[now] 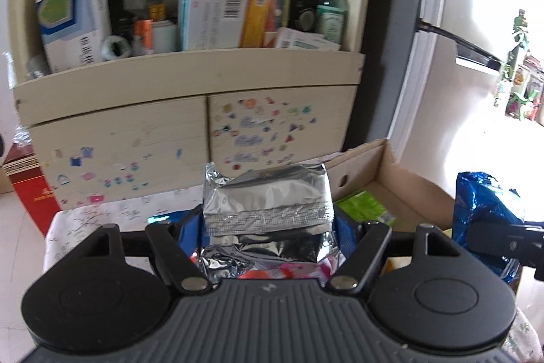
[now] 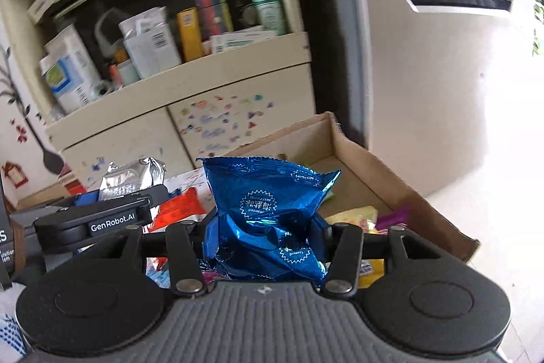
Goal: Organize snacks
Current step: 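Carry the silver and blue packets into the cardboard box and open both grippers, then move both grippers back to the table and lower them over the packets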
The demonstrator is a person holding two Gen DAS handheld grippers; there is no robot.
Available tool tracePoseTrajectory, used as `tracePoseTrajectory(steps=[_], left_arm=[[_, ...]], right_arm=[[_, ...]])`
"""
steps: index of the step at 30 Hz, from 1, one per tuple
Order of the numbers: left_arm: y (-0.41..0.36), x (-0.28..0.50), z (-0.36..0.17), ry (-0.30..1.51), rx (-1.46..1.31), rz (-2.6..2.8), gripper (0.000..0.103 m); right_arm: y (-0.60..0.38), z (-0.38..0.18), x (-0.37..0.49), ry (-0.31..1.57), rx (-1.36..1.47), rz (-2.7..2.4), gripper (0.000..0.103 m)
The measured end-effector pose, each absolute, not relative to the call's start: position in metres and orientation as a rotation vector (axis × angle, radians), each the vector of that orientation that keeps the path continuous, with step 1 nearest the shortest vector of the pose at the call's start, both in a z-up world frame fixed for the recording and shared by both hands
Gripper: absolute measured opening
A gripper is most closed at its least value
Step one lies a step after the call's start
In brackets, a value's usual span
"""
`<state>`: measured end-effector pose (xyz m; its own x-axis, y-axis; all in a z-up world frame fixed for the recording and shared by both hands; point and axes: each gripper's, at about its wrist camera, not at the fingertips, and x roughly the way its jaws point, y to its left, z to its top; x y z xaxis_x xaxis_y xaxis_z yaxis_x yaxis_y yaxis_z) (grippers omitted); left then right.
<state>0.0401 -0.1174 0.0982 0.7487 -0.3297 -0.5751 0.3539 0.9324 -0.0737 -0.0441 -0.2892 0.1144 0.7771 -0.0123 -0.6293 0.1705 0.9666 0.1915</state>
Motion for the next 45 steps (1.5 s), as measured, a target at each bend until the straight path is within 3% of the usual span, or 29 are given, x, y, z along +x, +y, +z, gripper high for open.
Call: tracePoseTrajectory(steps=[18, 24, 35, 45], left_arm=[[-0.2, 0.066, 0.082, 0.649, 0.033, -0.54, 0.075], [-0.211, 0.065, 0.074, 0.663, 0.036, -0.586, 0.083], [-0.171, 0.051, 0.101, 0.666, -0.008, -0.532, 0.092], [-0.099, 0.017, 0.098, 0.757, -0.014, -0.411, 0.093]], right_arm=[[-0.338, 0.109, -0.059, 0.682, 0.364, -0.272, 0.058], [-0.346, 0.102, -0.057, 0.706, 0.43, -0.303, 0.068], [-0.34, 0.104, -0.06, 0.695, 0.458, -0.247, 0.073], [-0.304, 0.102, -0.064, 0.739, 0.409, -0.063, 0.078]])
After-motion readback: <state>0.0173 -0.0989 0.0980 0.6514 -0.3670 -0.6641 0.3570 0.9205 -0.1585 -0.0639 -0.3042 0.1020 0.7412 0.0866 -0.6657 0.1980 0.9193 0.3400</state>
